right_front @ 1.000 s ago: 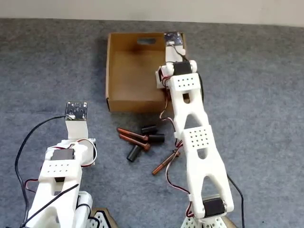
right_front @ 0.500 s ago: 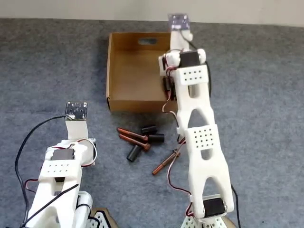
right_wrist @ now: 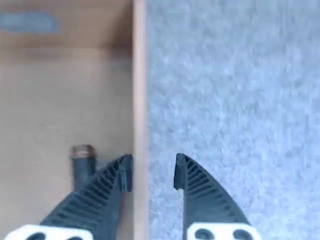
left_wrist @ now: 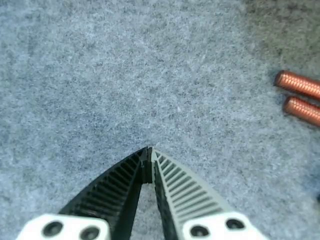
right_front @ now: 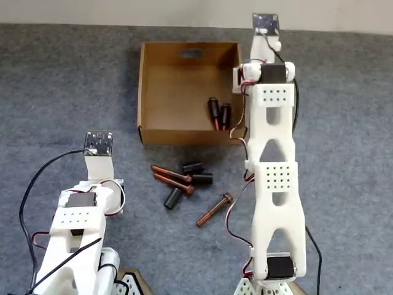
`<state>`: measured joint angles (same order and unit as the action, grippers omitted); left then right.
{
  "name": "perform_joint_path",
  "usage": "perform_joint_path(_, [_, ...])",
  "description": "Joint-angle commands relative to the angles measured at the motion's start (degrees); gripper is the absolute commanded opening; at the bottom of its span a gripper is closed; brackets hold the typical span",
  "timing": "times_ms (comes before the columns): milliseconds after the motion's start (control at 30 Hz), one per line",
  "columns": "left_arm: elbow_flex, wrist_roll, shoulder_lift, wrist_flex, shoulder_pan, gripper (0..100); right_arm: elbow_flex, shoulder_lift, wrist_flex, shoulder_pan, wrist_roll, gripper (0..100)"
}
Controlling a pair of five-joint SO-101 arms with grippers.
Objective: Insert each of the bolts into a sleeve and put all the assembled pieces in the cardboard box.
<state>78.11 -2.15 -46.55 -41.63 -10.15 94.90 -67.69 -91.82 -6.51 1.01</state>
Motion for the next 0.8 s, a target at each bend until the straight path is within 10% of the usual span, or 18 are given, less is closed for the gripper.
perform_joint_path(0, [-0.31, -0.26, -1.10, 0.70, -0.13, 2, 5.93, -2.15, -0.13, 0.40, -0.62, 13.5])
perform_joint_path(767, [-0.31, -0.26, -1.10, 0.70, -0.13, 2, 6.11, -7.60, -3.91, -7.34, 11.96, 0.6])
